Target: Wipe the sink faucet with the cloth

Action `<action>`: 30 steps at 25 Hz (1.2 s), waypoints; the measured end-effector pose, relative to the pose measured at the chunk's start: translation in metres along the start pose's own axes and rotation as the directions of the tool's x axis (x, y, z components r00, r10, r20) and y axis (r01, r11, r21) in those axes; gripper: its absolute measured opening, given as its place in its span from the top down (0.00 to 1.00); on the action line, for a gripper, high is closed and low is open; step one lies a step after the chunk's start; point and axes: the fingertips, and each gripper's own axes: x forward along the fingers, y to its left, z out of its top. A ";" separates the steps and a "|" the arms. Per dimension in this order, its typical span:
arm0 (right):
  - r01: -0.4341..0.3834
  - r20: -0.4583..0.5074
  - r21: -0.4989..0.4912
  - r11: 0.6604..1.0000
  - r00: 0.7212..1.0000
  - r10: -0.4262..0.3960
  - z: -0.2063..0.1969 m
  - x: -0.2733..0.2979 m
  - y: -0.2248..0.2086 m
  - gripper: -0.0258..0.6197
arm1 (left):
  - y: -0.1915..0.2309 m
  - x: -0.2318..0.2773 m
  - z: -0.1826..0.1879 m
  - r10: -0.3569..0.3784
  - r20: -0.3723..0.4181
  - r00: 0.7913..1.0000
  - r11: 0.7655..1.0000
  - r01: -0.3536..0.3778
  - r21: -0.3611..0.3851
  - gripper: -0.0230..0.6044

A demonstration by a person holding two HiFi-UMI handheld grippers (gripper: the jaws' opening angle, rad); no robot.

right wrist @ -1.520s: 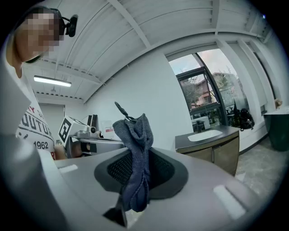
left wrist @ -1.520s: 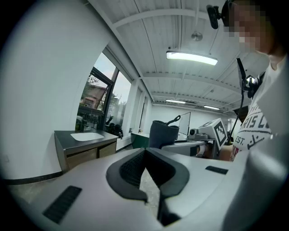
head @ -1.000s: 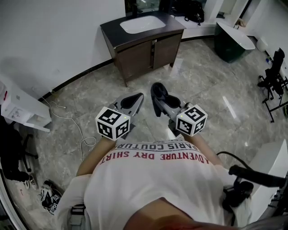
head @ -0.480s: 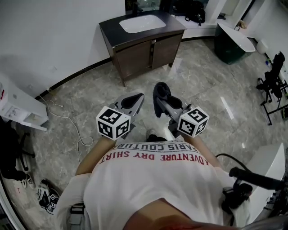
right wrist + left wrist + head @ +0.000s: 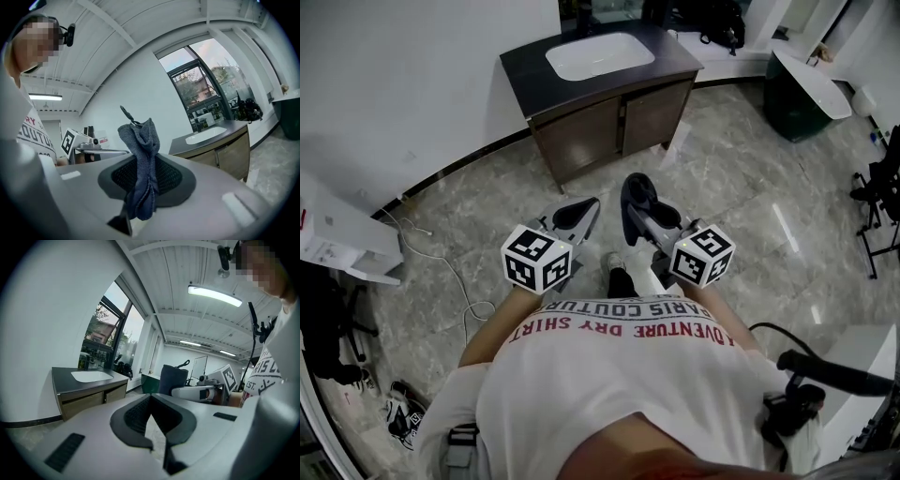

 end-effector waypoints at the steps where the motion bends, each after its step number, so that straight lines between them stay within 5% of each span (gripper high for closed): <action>1: 0.001 -0.003 0.018 1.000 1.000 -0.001 0.007 0.010 -0.025 0.84 | 0.015 0.022 0.007 0.009 0.001 1.000 1.000 -0.009 -0.006 0.96; 10: -0.023 -0.016 0.012 1.000 1.000 0.024 0.108 0.103 -0.231 0.84 | 0.129 0.218 0.109 0.044 -0.008 0.999 0.999 -0.044 0.011 0.96; 22: -0.061 -0.007 -0.044 0.997 0.998 0.061 0.149 0.193 -0.315 0.84 | 0.227 0.288 0.145 0.069 0.007 0.998 0.997 -0.069 0.025 0.96; 30: -0.021 -0.047 -0.031 0.999 0.999 0.020 0.184 0.313 -0.416 0.84 | 0.367 0.373 0.182 0.046 -0.006 0.999 0.999 -0.047 -0.014 0.96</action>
